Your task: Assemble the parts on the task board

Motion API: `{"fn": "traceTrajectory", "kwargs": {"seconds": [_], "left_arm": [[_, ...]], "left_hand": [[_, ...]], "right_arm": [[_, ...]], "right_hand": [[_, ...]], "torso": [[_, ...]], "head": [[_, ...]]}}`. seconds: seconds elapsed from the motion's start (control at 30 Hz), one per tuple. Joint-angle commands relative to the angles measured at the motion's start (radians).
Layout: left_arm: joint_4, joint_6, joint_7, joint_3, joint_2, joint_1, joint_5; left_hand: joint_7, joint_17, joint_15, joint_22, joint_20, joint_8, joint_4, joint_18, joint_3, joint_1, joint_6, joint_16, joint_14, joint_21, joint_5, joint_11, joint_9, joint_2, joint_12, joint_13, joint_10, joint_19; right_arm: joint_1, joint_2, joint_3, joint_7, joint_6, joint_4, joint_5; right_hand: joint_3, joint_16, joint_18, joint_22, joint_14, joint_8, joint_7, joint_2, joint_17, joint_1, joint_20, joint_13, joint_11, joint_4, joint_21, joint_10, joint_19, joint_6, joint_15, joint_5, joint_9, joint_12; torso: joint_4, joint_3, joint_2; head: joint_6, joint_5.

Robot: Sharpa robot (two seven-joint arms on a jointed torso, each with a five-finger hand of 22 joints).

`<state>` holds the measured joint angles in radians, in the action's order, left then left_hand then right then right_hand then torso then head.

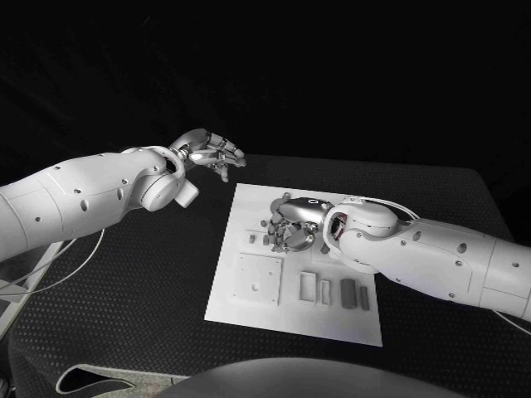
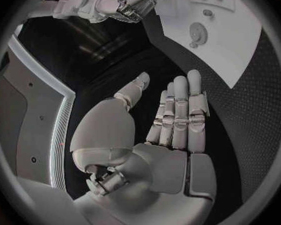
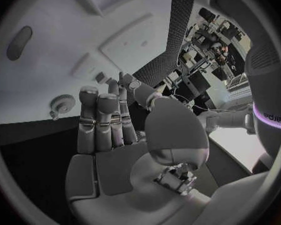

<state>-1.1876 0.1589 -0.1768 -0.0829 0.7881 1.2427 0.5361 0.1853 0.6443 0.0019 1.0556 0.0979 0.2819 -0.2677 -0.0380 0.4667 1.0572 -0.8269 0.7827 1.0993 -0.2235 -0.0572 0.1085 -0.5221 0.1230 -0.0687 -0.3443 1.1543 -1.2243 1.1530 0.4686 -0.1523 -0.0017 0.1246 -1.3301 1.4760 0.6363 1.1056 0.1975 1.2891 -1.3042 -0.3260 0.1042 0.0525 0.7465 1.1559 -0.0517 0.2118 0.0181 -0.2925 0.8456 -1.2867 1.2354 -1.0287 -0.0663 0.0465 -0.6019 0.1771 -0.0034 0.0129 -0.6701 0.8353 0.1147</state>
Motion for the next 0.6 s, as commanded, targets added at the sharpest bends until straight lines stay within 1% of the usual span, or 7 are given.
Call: {"fn": "traceTrajectory", "kwargs": {"seconds": [0.03, 0.13, 0.27, 0.33, 0.4, 0.5, 0.6], "left_arm": [[-0.004, 0.004, -0.013, 0.001, -0.001, 0.002, -0.01], [-0.005, 0.008, -0.013, 0.001, -0.001, 0.004, -0.01], [-0.004, 0.009, -0.015, 0.001, -0.005, 0.005, -0.01], [-0.003, 0.008, -0.015, 0.001, -0.005, 0.005, -0.01], [-0.003, 0.007, -0.015, 0.001, -0.005, 0.005, -0.01], [-0.003, 0.008, -0.014, 0.0, -0.005, 0.005, -0.01], [-0.003, 0.007, -0.015, 0.0, -0.006, 0.005, -0.01]], "left_hand": [[0.005, 0.001, 0.0, 0.001, -0.002, 0.004, 0.0, -0.049, -0.006, 0.006, 0.001, -0.005, 0.002, 0.004, 0.001, 0.002, 0.001, -0.001, -0.001, -0.002, -0.005, -0.005], [0.005, 0.001, 0.0, 0.001, -0.002, 0.005, 0.0, -0.049, -0.006, 0.006, 0.001, -0.005, 0.002, 0.004, 0.001, 0.002, 0.001, -0.001, -0.001, -0.002, -0.005, -0.005], [0.005, 0.002, 0.0, 0.001, -0.002, 0.005, 0.0, -0.049, -0.006, 0.007, 0.001, -0.006, 0.002, 0.005, 0.001, 0.002, 0.001, 0.0, -0.002, -0.002, -0.005, -0.004], [0.005, 0.002, 0.0, 0.001, -0.002, 0.006, 0.0, -0.049, -0.006, 0.007, 0.0, -0.006, 0.002, 0.005, 0.001, 0.002, 0.001, -0.001, -0.002, -0.002, -0.004, -0.004], [0.005, 0.002, 0.0, 0.001, -0.002, 0.006, 0.0, -0.049, -0.006, 0.007, 0.0, -0.006, 0.002, 0.005, 0.001, 0.002, 0.001, -0.001, -0.002, -0.002, -0.004, -0.004], [0.005, 0.002, 0.0, 0.001, -0.002, 0.006, 0.0, -0.049, -0.006, 0.007, 0.0, -0.006, 0.002, 0.005, 0.001, 0.002, 0.001, -0.001, -0.002, -0.002, -0.004, -0.004], [0.005, 0.002, 0.0, 0.001, -0.002, 0.007, 0.001, -0.049, -0.006, 0.006, 0.0, -0.006, 0.002, 0.005, 0.001, 0.002, 0.001, -0.001, -0.002, -0.002, -0.004, -0.004]], "right_arm": [[-0.002, -0.004, -0.004, 0.008, -0.019, -0.002, 0.033], [-0.006, -0.012, -0.01, 0.005, -0.018, 0.001, 0.054], [-0.01, -0.018, -0.021, 0.001, -0.016, 0.004, 0.078], [-0.014, -0.02, -0.023, 0.001, -0.018, 0.005, 0.088], [-0.016, -0.023, -0.024, 0.0, -0.022, 0.006, 0.093], [-0.018, -0.025, -0.028, -0.002, -0.021, 0.008, 0.099], [-0.02, -0.027, -0.031, -0.004, -0.02, 0.009, 0.109]], "right_hand": [[0.003, -0.001, 0.064, 0.002, 0.016, -0.002, 0.007, -0.012, -0.001, 0.004, -0.003, -0.001, 0.02, -0.001, -0.005, -0.023, -0.006, 0.003, -0.008, 0.002, -0.003, -0.004], [0.003, -0.001, 0.064, 0.002, 0.016, -0.002, 0.007, -0.012, -0.002, 0.004, -0.003, -0.001, 0.02, -0.001, -0.005, -0.023, -0.007, 0.003, -0.008, 0.002, -0.003, -0.004], [0.003, -0.001, 0.064, 0.002, 0.016, -0.002, 0.007, -0.012, -0.002, 0.004, -0.003, 0.0, 0.02, -0.001, -0.005, -0.023, -0.007, 0.003, -0.008, 0.002, -0.004, -0.004], [0.003, -0.001, 0.064, 0.002, 0.016, -0.002, 0.007, -0.012, -0.002, 0.004, -0.003, 0.0, 0.02, -0.001, -0.005, -0.023, -0.007, 0.003, -0.008, 0.002, -0.004, -0.004], [0.003, -0.001, 0.064, 0.002, 0.016, -0.002, 0.007, -0.012, -0.002, 0.004, -0.003, 0.0, 0.02, -0.001, -0.005, -0.023, -0.007, 0.003, -0.008, 0.002, -0.004, -0.004], [0.003, -0.001, 0.064, 0.002, 0.016, -0.002, 0.007, -0.012, -0.002, 0.005, -0.003, 0.0, 0.02, -0.002, -0.005, -0.023, -0.007, 0.003, -0.008, 0.002, -0.004, -0.004], [0.002, -0.001, 0.064, 0.002, 0.015, -0.003, 0.007, -0.012, -0.002, 0.005, -0.003, 0.001, 0.02, -0.002, -0.005, -0.023, -0.007, 0.003, -0.008, 0.002, -0.005, -0.004]], "torso": [[0.0016, 0.0012, 0.0], [-0.0001, 0.0015, 0.0], [0.001, 0.0021, 0.0], [0.0029, 0.0004, 0.0], [0.0021, -0.0001, 0.0], [0.0004, -0.0003, 0.0], [0.0004, 0.0001, 0.0]], "head": [[0.005, 0.006], [0.007, 0.01], [0.008, 0.009], [0.01, 0.009], [0.011, 0.01], [0.012, 0.012], [0.013, 0.014]]}}
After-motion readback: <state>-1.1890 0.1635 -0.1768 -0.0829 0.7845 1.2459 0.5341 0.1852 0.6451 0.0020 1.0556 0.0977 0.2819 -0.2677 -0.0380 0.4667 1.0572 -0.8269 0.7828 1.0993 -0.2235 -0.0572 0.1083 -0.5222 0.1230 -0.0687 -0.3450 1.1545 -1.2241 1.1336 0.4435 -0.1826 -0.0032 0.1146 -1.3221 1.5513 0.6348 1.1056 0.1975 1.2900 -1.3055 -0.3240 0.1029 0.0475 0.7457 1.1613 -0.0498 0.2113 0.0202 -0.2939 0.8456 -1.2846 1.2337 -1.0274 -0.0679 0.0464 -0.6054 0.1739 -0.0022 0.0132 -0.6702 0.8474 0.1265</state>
